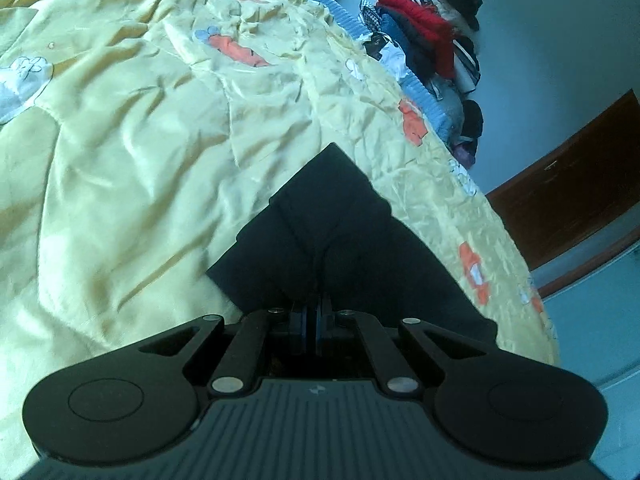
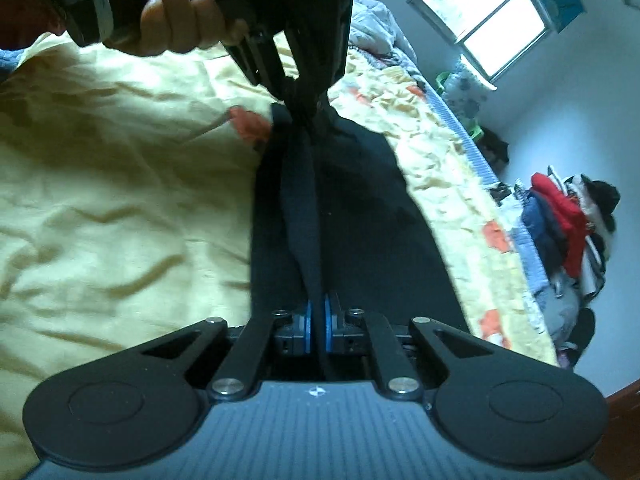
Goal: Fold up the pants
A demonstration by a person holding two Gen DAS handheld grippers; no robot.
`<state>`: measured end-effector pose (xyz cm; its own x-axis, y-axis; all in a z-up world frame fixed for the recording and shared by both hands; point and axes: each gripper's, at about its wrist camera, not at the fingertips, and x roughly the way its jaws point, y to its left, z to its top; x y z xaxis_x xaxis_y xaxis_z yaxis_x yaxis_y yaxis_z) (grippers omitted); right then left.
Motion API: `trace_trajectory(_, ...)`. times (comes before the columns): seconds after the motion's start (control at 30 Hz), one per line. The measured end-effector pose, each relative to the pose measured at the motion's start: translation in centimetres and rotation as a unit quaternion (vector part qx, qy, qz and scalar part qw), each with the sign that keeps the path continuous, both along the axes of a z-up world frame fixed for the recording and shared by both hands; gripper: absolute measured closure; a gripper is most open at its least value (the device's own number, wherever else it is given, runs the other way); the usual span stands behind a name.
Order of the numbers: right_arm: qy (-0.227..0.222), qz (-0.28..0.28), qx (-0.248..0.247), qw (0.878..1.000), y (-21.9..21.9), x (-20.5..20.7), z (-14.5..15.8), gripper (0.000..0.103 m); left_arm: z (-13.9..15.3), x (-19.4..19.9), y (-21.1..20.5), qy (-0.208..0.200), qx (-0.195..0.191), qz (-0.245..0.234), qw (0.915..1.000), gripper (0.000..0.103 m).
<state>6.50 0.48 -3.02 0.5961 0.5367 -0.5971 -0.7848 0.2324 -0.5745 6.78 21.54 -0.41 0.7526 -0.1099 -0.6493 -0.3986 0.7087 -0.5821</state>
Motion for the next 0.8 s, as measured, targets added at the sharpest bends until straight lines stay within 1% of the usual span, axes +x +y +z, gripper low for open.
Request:
trace_trajectory(0.1,0.016,-0.006,0.009,1.000,-0.2,0.1,0.2,0.097,0.2,-0.2,-0.6,0.001,0.032,-0.006,0.9995,0.099)
trace_trajectory(0.17,0.025,-0.009,0.018,0.999,-0.3,0.5,0.4,0.097,0.3,-0.3,-0.9,0.001,0.042,-0.006,0.9991,0.099)
trace_trajectory(0.3,0.040,-0.012,0.035,0.999,-0.9,-1.0,0.4,0.097,0.5,-0.5,-1.7,0.004,0.065,0.000,0.9979,0.096)
trace_trajectory(0.33,0.042,-0.015,0.040,0.998,-1.0,-1.3,0.4,0.097,0.5,-0.5,-1.9,0.007,0.072,0.000,0.9974,0.092)
trace_trajectory(0.4,0.057,-0.029,0.060,0.996,-1.3,-1.3,0.5,0.097,0.7,-0.5,-2.1,0.012,0.082,0.002,0.9966,0.080)
trace_trajectory(0.47,0.078,-0.042,0.090,0.992,-2.2,-0.9,0.9,0.096,1.1,-0.8,-2.3,0.015,0.086,0.003,0.9962,0.078)
trace_trajectory(0.53,0.089,-0.047,0.110,0.989,-3.9,-1.2,1.8,0.095,1.6,-1.4,-2.6,0.017,0.095,0.004,0.9953,0.073)
trace_trajectory(0.57,0.091,-0.057,0.123,0.987,-5.1,-1.3,2.3,0.095,1.9,-1.6,-2.7,0.021,0.106,0.008,0.9941,0.066)
trace_trajectory(0.6,0.091,-0.074,0.133,0.984,-6.3,-1.2,2.7,0.095,2.2,-1.9,-3.1,0.025,0.127,0.016,0.9914,0.059)
trace_trajectory(0.63,0.091,-0.098,0.144,0.980,-7.9,-1.0,3.0,0.095,2.7,-2.4,-3.5,0.025,0.155,0.025,0.9873,0.057)
trace_trajectory(0.7,0.101,-0.153,0.160,0.970,-11.3,-0.4,3.1,0.095,3.4,-3.0,-4.2,0.021,0.194,0.035,0.9802,0.057)
trace_trajectory(0.77,0.119,-0.213,0.171,0.955,-14.9,0.1,2.5,0.095,4.0,-3.5,-5.0,0.014,0.211,0.035,0.9767,0.057)
trace_trajectory(0.8,0.131,-0.244,0.175,0.945,-16.9,0.2,2.0,0.095,4.3,-3.5,-5.6,0.009,0.217,0.029,0.9758,0.057)
